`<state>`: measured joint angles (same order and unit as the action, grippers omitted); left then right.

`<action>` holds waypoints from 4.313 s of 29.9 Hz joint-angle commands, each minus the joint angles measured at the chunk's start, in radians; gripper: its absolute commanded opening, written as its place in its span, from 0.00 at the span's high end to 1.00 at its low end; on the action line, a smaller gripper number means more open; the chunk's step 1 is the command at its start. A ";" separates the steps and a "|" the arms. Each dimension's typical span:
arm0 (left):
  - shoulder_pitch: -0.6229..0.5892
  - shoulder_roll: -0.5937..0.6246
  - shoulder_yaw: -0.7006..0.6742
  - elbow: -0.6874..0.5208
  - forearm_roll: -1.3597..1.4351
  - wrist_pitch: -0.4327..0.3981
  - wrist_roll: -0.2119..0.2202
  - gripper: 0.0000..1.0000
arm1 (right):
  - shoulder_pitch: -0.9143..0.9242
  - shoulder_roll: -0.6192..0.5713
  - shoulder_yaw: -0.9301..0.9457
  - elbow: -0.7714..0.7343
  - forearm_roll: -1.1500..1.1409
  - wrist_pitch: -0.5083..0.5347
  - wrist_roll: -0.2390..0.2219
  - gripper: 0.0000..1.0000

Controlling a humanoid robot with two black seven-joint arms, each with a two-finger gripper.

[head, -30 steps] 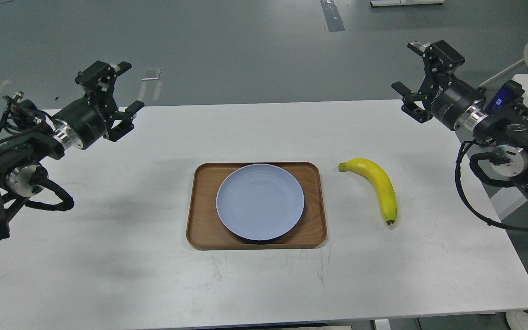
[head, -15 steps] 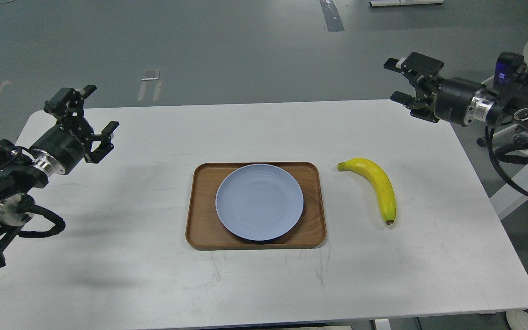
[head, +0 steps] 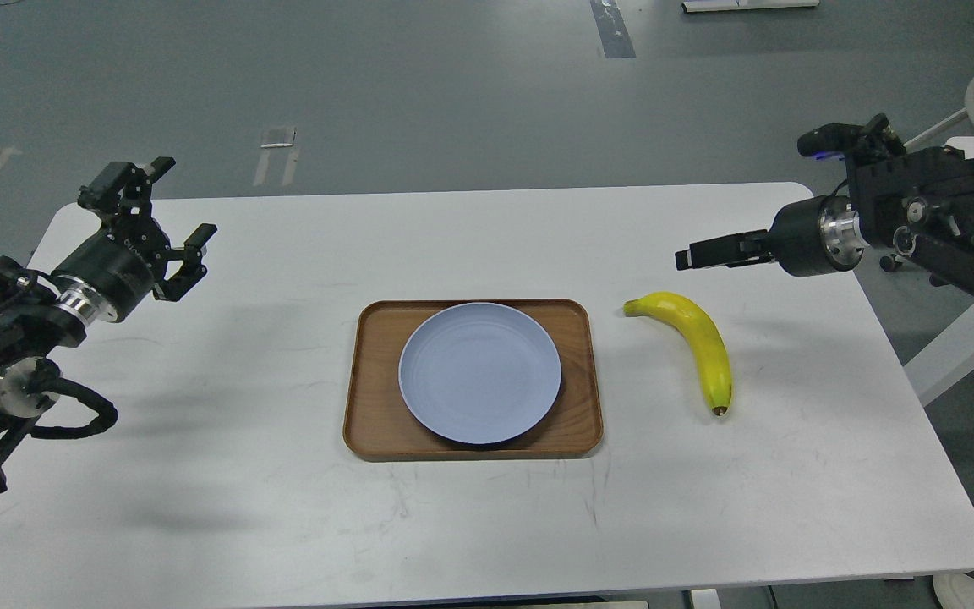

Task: Place banana on plate with both arms
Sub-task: 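Reach the right gripper down to the yellow banana and grasp it, then lift the banana with the right gripper and carry it over the plate, then lower the banana onto the plate with the right gripper, then open the right gripper and raise it away from the banana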

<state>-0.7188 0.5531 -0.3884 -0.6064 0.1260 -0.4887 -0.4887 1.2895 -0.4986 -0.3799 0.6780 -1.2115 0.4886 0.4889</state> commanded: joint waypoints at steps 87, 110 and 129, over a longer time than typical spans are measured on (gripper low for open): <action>-0.008 0.060 -0.014 -0.012 -0.009 0.000 0.000 0.02 | 0.063 0.499 -0.152 -0.087 0.150 0.000 0.000 0.80; -0.008 0.067 -0.015 -0.013 -0.011 0.000 0.000 0.02 | 0.051 0.499 -0.168 -0.130 0.178 0.000 0.000 0.47; -0.010 0.082 -0.021 -0.013 -0.009 0.000 0.000 0.02 | 0.062 0.396 0.048 -0.130 0.401 0.000 0.000 0.01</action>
<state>-0.7281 0.6354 -0.4099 -0.6195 0.1152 -0.4887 -0.4887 1.3627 -0.0435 -0.4272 0.5475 -0.8883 0.4887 0.4887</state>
